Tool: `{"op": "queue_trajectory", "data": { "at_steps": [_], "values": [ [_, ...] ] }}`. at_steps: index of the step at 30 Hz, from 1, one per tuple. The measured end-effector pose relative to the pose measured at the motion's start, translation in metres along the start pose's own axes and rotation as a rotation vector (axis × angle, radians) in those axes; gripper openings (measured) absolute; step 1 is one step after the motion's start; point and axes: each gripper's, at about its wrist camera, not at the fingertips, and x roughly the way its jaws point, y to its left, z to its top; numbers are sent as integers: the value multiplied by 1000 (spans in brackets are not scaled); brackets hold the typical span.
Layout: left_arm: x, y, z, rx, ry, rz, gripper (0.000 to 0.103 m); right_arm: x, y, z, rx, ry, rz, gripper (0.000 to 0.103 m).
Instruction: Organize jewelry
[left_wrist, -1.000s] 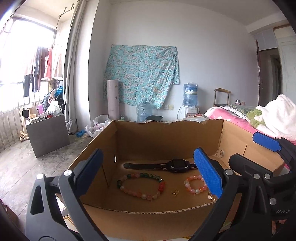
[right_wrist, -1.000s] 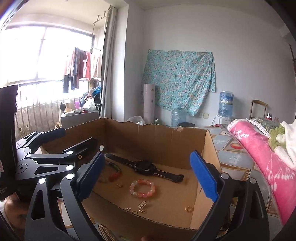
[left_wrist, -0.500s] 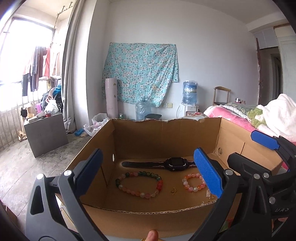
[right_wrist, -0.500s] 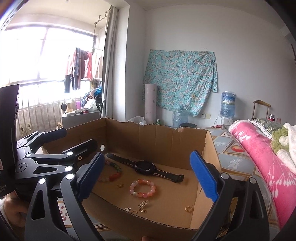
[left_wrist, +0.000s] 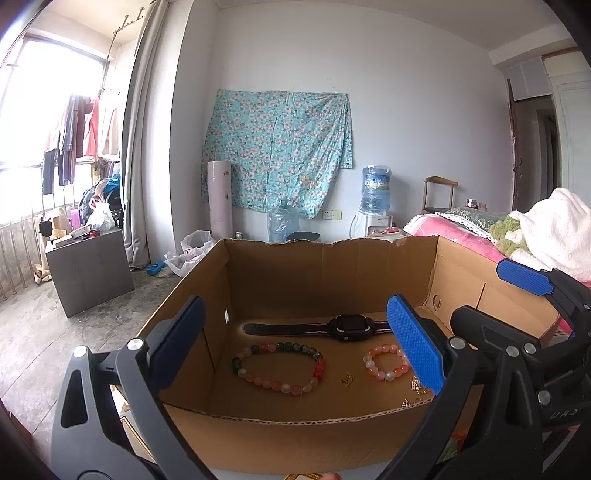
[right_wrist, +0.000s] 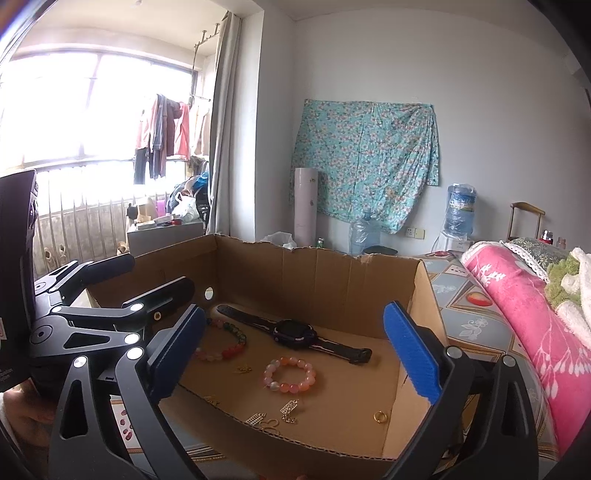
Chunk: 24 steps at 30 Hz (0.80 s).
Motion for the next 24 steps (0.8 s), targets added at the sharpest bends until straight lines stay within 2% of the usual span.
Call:
{"op": "queue_trajectory", "data": {
  "at_steps": [24],
  "values": [
    [0, 0, 0, 1, 0, 0, 95, 0, 0, 0, 0, 0, 0, 95]
  ]
}}
